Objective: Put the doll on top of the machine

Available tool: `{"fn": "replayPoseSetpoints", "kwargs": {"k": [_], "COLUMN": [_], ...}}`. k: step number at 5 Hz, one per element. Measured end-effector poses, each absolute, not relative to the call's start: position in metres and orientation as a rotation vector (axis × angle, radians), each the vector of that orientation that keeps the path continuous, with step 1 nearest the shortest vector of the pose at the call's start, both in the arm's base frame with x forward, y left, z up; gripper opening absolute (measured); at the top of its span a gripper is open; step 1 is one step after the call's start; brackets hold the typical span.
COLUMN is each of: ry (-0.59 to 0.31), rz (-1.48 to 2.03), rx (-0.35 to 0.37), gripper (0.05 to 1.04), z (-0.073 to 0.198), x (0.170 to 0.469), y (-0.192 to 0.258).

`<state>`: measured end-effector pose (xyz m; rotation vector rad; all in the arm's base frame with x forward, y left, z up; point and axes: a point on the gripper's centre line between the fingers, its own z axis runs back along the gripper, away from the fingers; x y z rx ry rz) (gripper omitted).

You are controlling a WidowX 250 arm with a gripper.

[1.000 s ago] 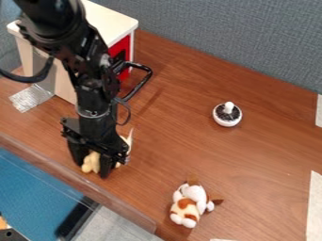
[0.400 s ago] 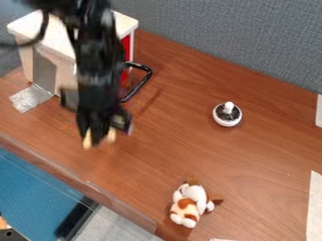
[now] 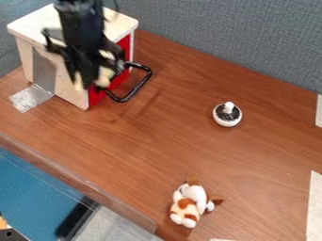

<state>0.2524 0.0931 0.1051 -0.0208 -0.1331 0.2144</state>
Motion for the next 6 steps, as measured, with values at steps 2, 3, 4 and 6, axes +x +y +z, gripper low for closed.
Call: {"fn": "replayPoseSetpoints", "kwargs": {"k": [2,3,4,6], "ry": [-0.185,-0.19,-0.182,-0.177], "rz": [0.301,0.339,0.373,0.414], "rx": [-0.012,0.014,0.023,0.025], "gripper": [0.09,0.09,0.09,0.09], "z": [0.116,0.115,0.107,0.102], "x": [0.258,0.261,0.268,0.291], "y": [0.144,0.159,0.169,0.185]}}
